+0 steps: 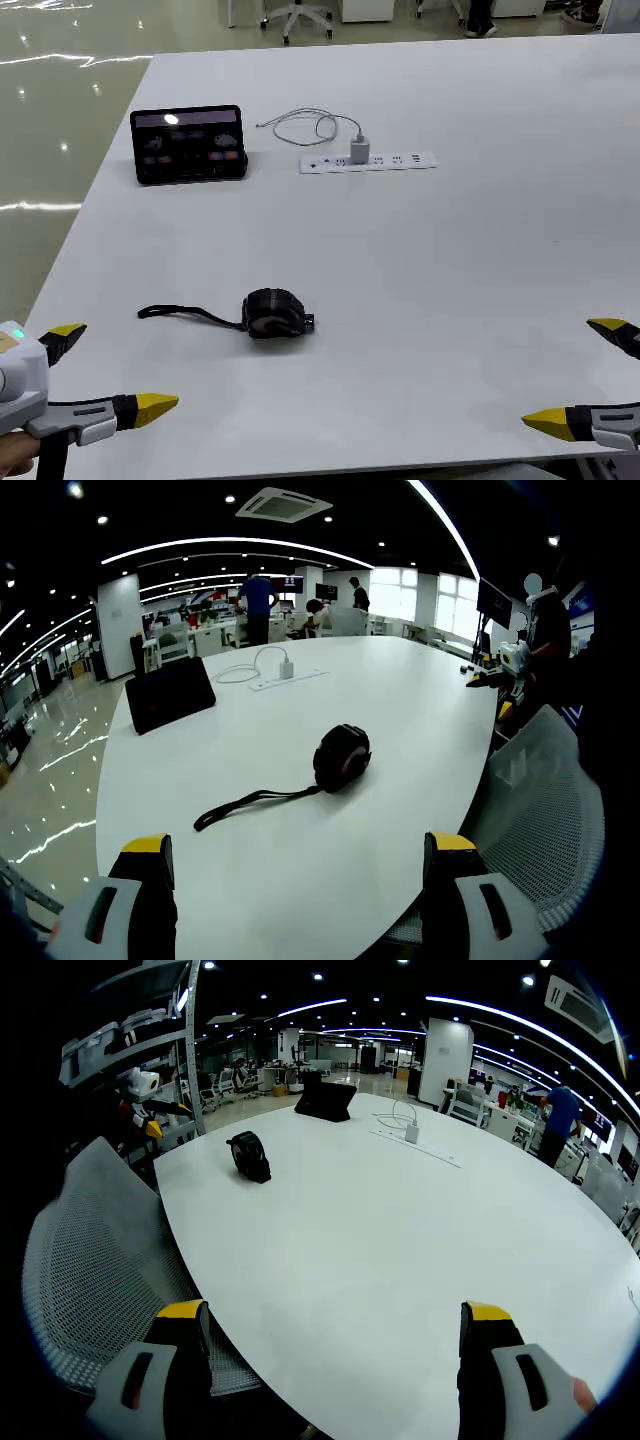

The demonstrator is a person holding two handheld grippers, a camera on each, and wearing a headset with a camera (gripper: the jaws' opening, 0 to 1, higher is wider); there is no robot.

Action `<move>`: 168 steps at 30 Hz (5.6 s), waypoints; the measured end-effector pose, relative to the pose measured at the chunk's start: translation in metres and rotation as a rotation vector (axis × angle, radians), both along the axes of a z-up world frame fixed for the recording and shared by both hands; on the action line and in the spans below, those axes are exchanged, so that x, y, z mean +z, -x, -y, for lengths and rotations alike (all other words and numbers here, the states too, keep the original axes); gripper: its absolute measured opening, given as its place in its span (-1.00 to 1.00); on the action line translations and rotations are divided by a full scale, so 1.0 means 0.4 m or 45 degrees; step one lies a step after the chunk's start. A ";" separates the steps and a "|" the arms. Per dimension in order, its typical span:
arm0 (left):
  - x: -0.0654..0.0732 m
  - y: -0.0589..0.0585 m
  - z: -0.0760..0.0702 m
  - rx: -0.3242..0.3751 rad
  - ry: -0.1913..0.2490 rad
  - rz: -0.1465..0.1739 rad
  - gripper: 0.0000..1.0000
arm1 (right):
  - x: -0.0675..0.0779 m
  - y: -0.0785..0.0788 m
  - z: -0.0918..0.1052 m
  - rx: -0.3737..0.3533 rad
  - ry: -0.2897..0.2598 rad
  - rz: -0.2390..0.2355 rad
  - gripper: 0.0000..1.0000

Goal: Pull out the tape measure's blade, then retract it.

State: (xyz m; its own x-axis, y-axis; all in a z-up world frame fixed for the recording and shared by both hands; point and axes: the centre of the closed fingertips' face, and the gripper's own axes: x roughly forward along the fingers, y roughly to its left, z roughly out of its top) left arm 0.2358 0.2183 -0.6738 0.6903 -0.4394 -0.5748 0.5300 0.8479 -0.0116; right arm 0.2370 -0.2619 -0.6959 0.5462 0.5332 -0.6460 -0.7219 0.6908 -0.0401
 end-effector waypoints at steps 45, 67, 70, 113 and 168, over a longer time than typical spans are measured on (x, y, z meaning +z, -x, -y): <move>-0.026 -0.106 0.151 -0.375 -0.163 -0.070 0.87 | 0.033 -0.085 -0.160 0.210 -0.041 0.085 1.00; -0.072 -0.190 0.248 -0.678 -0.346 -0.117 0.91 | -0.026 -0.143 -0.247 0.390 0.021 0.009 1.00; -0.083 -0.193 0.268 -0.736 -0.337 -0.153 0.90 | -0.037 -0.144 -0.266 0.436 0.039 -0.002 1.00; -0.228 -0.272 0.420 -1.072 -0.644 -0.293 -0.36 | -0.139 -0.233 -0.665 0.856 0.107 -0.083 0.36; -0.241 -0.268 0.416 -1.060 -0.645 -0.313 -0.32 | -0.244 -0.249 -0.729 0.990 0.223 -0.095 -0.84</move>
State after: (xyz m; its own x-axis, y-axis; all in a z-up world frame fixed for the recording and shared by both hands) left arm 0.3429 0.0520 -0.7703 0.1119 -0.3922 -0.9130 0.9878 0.1439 0.0592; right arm 0.3364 0.0299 -0.7935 0.0119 0.6307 -0.7759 -0.9992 -0.0230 -0.0340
